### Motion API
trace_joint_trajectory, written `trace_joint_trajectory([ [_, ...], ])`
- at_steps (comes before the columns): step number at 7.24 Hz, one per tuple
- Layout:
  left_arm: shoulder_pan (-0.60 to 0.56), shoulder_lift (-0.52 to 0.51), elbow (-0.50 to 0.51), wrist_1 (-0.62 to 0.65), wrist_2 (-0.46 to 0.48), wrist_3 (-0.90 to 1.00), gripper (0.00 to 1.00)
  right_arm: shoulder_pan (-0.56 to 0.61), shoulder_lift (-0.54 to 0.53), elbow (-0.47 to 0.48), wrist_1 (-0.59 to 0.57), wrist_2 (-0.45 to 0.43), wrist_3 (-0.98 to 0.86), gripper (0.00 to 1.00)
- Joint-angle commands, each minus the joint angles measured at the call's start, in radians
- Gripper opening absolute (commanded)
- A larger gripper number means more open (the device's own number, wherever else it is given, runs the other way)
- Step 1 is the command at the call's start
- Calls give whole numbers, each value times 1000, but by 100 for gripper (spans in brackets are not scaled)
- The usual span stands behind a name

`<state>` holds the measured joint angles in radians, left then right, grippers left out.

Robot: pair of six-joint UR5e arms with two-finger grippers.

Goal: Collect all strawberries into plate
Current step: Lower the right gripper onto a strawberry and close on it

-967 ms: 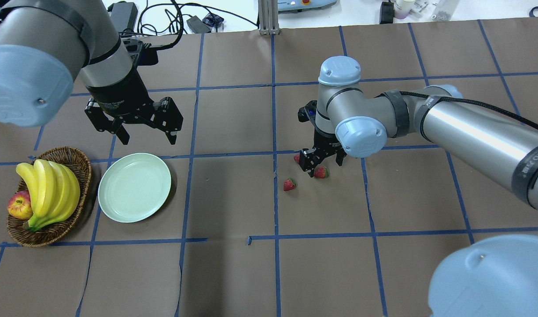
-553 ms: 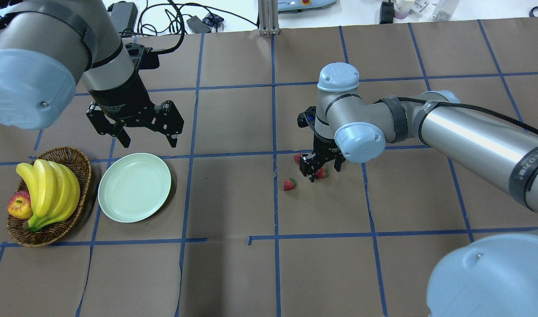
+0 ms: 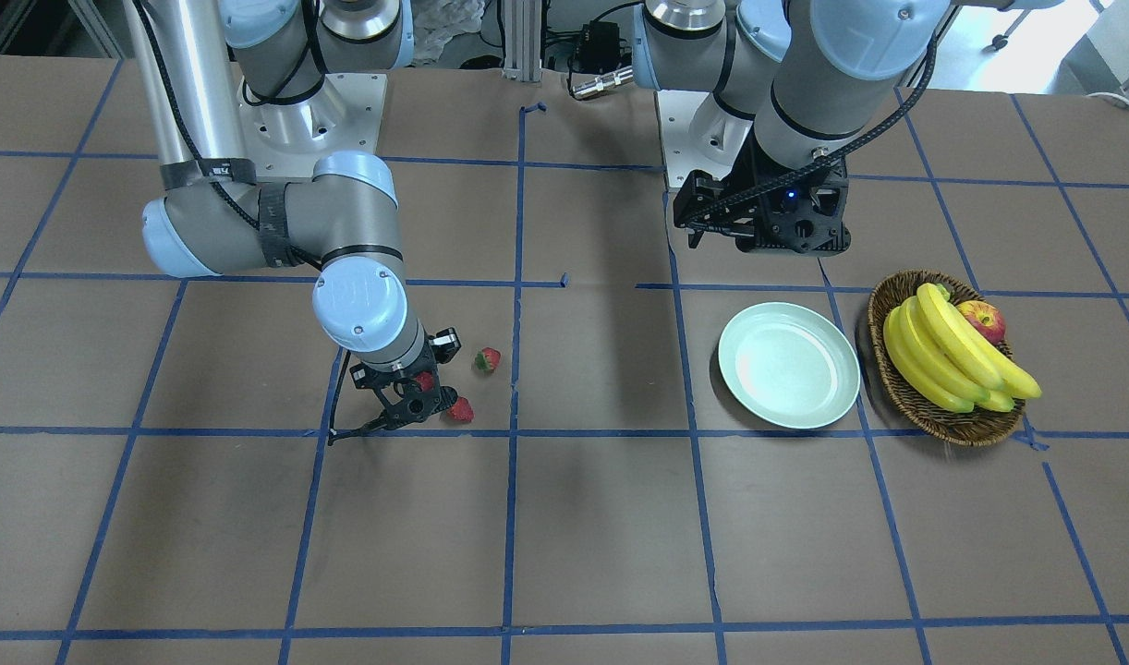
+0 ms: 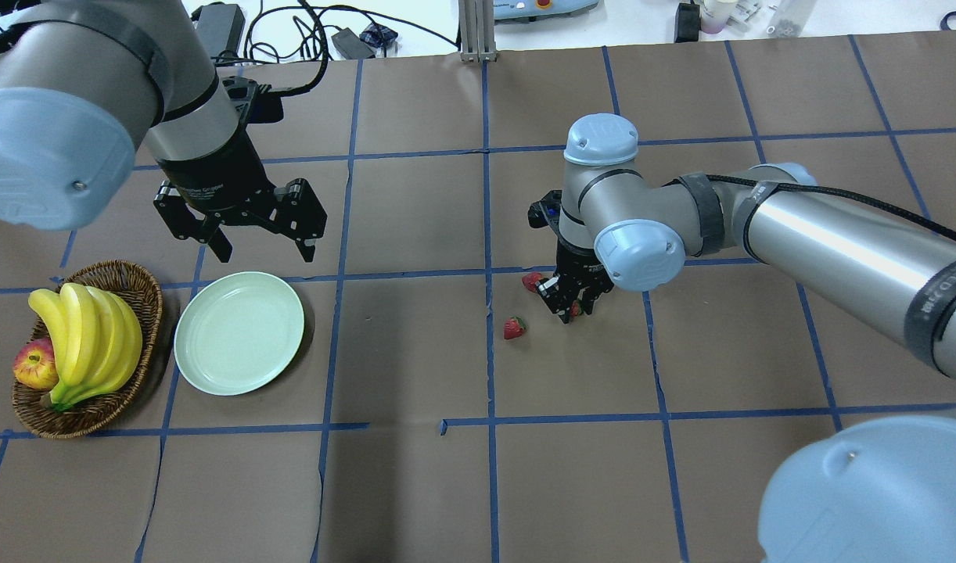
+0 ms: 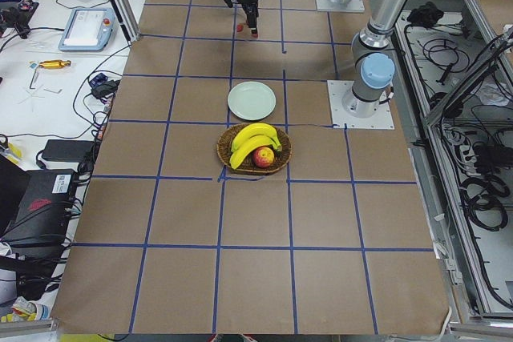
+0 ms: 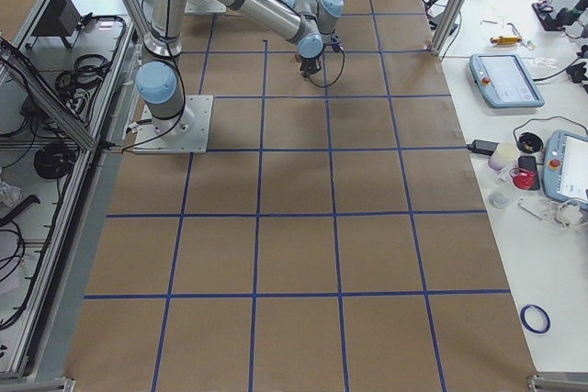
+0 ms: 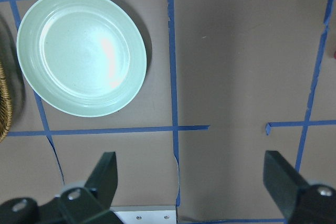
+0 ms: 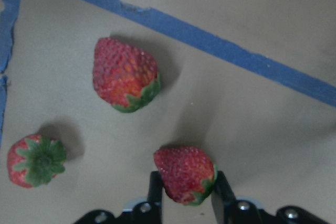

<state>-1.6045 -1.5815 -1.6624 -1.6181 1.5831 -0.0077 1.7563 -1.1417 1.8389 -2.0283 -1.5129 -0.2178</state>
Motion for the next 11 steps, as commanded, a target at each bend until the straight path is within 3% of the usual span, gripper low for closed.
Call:
trace_joint_trajectory([
  [1,0,2,1,1,0,0,100,0,-15,-18,0,-15,11,0],
  [4,1,12,10,6,3,2,100,-12,-110,-117,136,-111,9,0],
  [7,23,20,9,26,3,17,100,46,-96,-181,126,41,87,0],
  [11,92,5,-2,59,0,34,100,193,-11,-179,-8,78,208,0],
])
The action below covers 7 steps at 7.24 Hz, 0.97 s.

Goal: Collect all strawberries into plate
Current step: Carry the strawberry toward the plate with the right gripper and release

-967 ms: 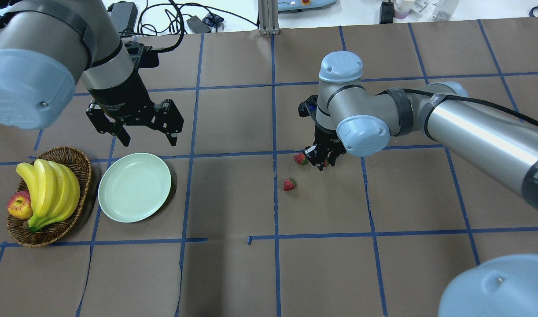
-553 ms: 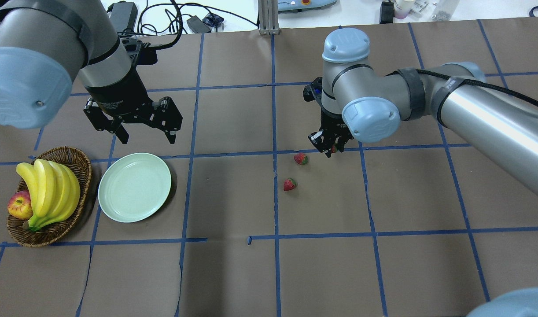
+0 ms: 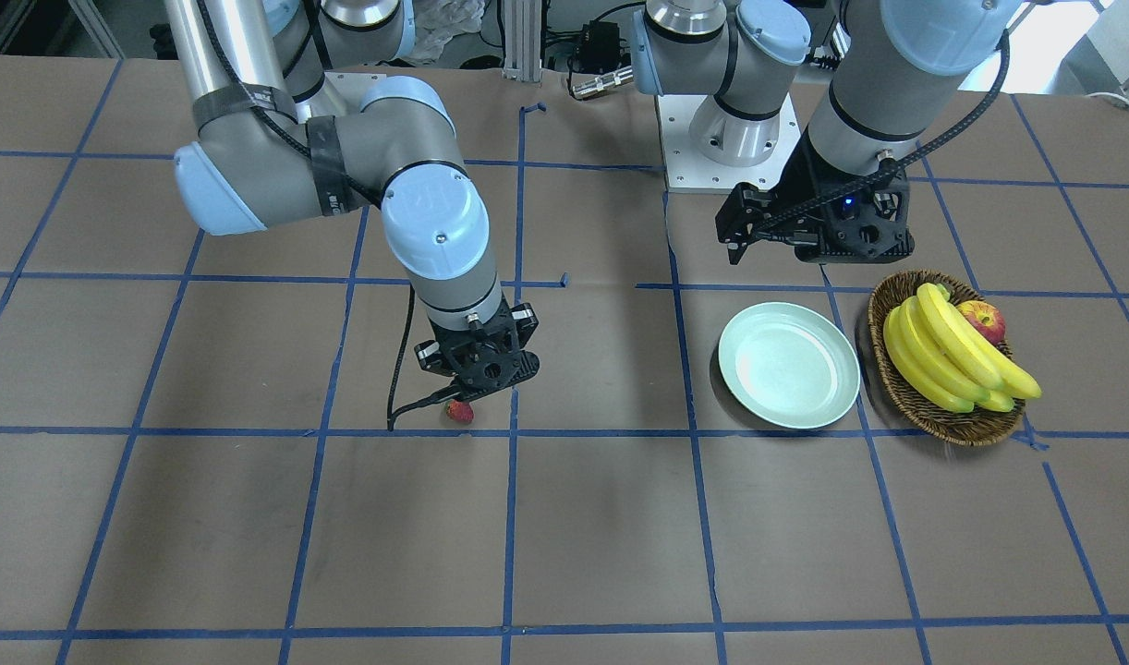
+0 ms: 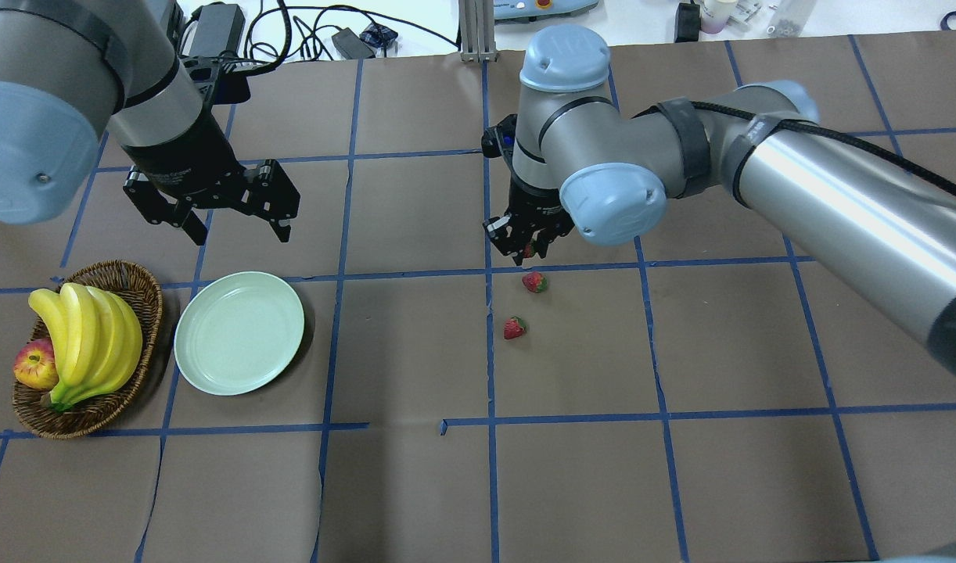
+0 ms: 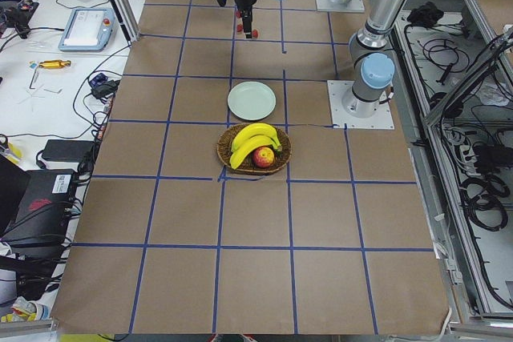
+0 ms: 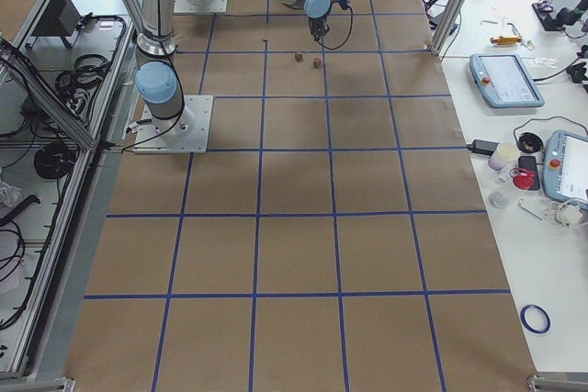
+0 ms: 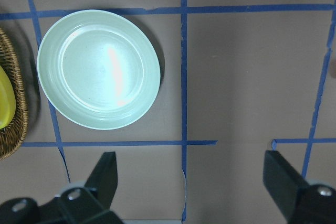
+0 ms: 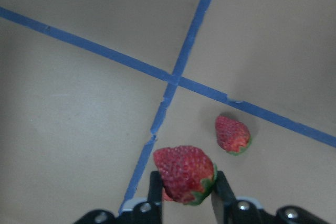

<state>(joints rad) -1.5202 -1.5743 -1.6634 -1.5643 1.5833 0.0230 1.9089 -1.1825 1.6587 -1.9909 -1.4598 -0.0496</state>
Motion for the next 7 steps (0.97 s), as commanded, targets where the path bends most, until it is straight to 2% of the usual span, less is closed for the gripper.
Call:
trace_joint_trajectory([
  [1,8,-3,-1,7,-2,3,100,76,52,1,-58,26,51,0],
  [5,6,-6,-2,7,-6,3,100,127,127,1,-132,39,68,0],
  [6,6,-6,-2,7,-6,3,100,127,136,1,-131,39,66,9],
  [7,6,-7,-2,7,-6,3,100,127,142,4,-131,39,56,25],
])
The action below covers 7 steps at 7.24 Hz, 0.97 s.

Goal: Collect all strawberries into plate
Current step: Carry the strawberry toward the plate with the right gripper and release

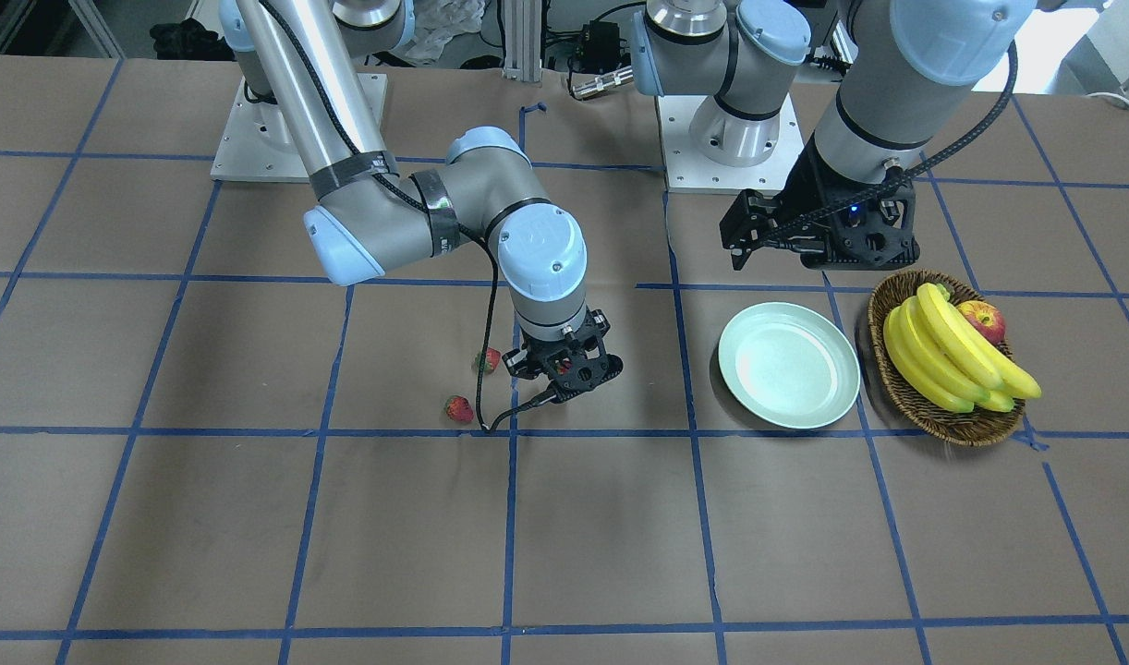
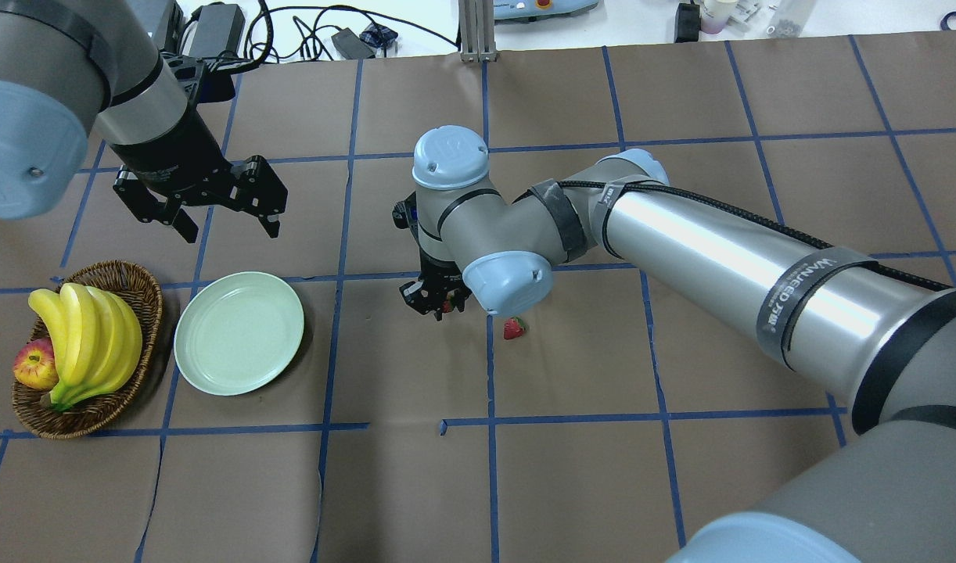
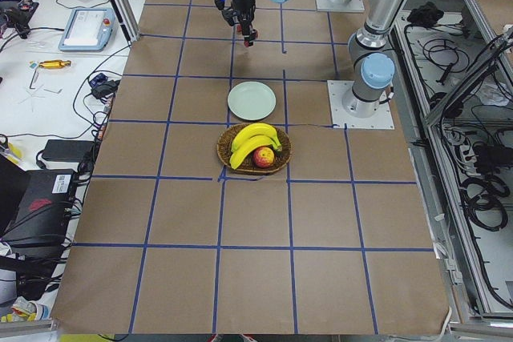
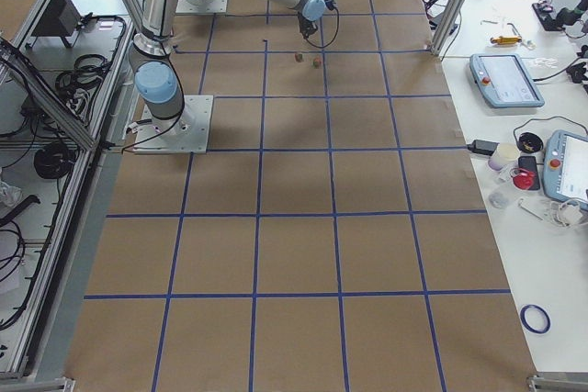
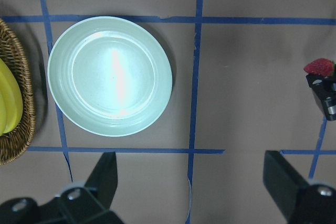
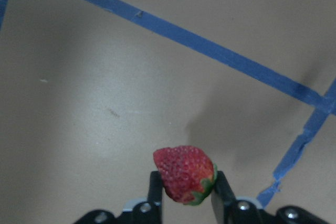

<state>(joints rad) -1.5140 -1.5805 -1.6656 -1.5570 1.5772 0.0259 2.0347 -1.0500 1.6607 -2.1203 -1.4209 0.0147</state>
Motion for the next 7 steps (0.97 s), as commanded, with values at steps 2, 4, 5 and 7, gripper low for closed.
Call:
trace_joint_trajectory([
  [2,0,-6,0,0,0,0,100,7,13,2,3,0,-10,75],
  [4,0,-6,-6,0,1,0,100,13,-1,1,14,0,-13,100],
  [5,0,-6,-14,2,1,0,100,13,-17,-2,17,-10,-12,100],
  [7,-3,-10,-16,47,3,-1,100,-11,-131,-36,83,-32,8,100],
])
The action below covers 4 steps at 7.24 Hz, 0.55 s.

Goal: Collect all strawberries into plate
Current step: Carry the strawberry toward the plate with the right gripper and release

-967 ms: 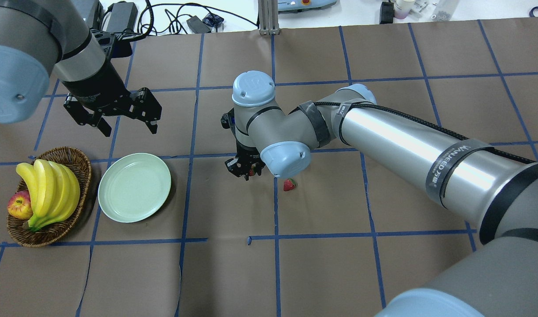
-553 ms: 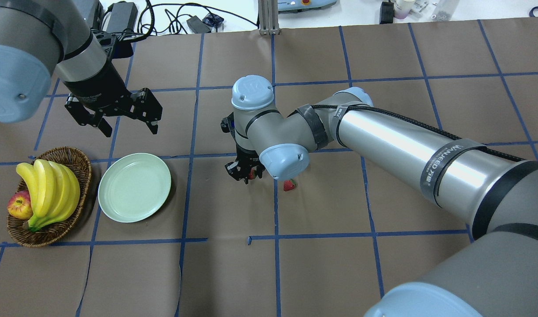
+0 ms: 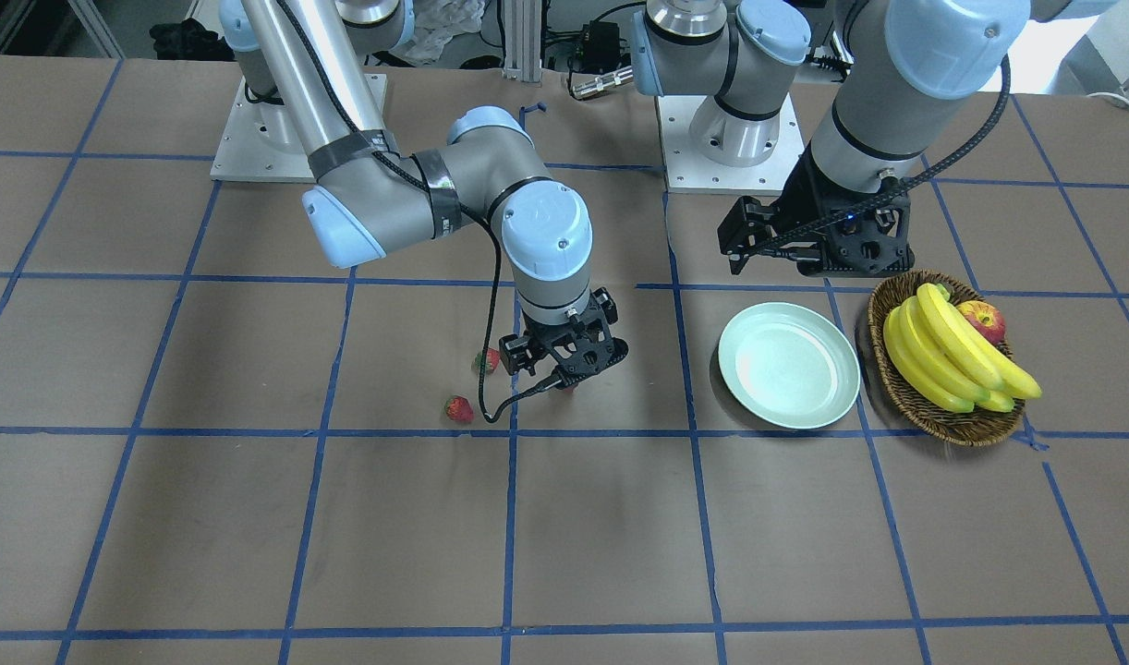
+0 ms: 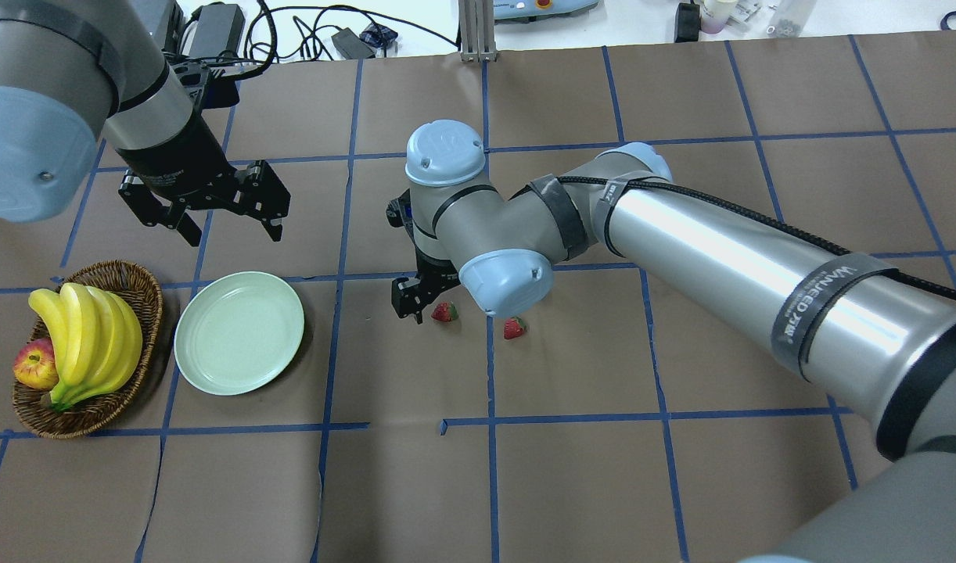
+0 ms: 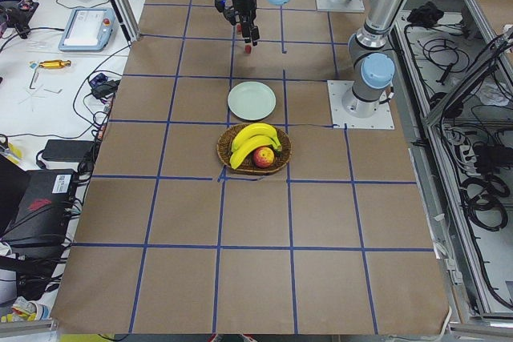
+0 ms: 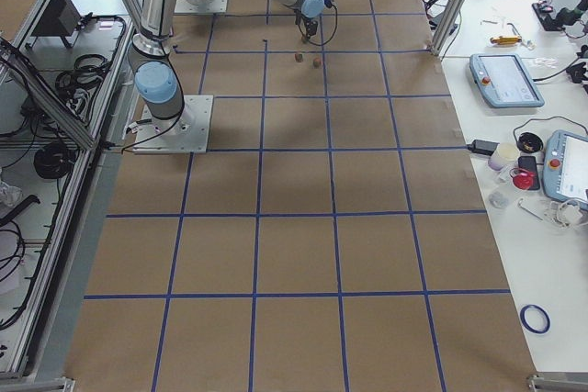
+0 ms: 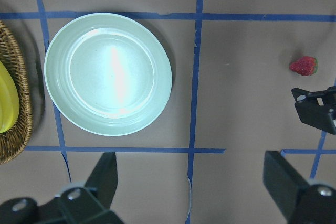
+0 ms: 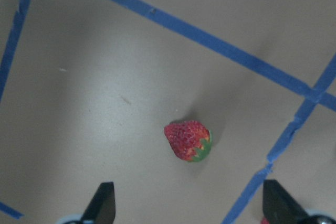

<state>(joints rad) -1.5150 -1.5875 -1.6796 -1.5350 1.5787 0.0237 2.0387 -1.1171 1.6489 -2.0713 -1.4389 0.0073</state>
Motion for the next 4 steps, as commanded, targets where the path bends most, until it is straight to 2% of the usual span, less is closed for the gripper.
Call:
trace_joint_trajectory([
  [1,-2,-5,-2,30,3,2,100,-56,-85,-59,144,-106,16,100],
  [3,-7,-14,-2,30,1,1,100,-145,-95,-57,158,-107,25,100],
  [4,-14,-14,-3,32,1,-1,100,-163,-81,-57,155,-110,113,100],
])
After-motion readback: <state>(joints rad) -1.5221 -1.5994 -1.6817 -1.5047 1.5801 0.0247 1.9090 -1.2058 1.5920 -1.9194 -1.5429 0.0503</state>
